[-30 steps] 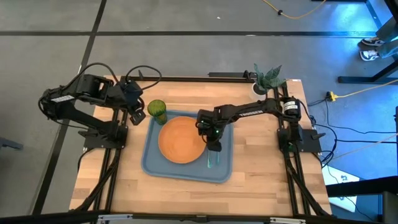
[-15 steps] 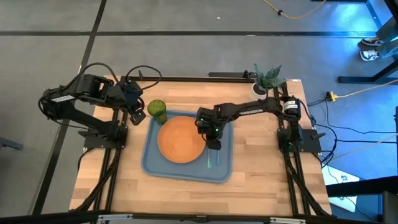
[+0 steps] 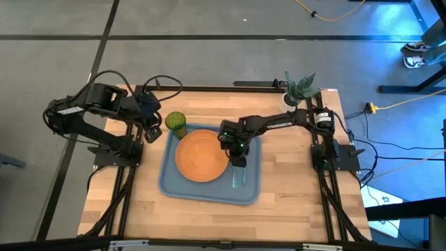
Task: Pick and place plate/cup/fork/spoon on tray
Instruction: Adjust the orange plate on the blue tray
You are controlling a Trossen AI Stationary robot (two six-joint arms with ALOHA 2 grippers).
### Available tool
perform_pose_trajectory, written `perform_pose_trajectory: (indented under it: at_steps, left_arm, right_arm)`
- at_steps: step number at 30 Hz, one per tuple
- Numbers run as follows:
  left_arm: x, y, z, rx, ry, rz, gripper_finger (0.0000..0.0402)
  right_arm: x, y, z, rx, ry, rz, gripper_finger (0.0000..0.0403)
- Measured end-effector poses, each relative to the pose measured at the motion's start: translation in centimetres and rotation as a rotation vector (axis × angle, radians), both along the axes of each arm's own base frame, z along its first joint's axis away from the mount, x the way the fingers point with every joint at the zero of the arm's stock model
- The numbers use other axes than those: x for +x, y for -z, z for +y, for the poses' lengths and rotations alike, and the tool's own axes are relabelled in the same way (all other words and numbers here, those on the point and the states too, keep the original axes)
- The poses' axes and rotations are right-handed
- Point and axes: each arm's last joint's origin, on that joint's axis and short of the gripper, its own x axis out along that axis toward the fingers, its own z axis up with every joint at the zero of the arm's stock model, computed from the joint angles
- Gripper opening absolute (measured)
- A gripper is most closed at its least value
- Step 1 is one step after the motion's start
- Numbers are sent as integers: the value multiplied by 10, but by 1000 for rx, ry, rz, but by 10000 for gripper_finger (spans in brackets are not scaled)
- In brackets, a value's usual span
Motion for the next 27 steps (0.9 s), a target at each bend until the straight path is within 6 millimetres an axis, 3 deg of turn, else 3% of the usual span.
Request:
perform_pose_trajectory:
  at_steps: [8,19,23,27]
  left_arm:
    - [0,0,0,-2,2,0,0]
    - [0,0,0,-2,2,0,0]
    - [0,0,0,-2,2,0,0]
    - [0,0,0,-2,2,0,0]
  right_arm:
    - [2,15,0,5,4,37,0]
    - [-4,16,-3,-42,24,105,0]
    - [-2,11,-4,-46,23,101,0]
    - [8,-8,-5,-64,-18,61,0]
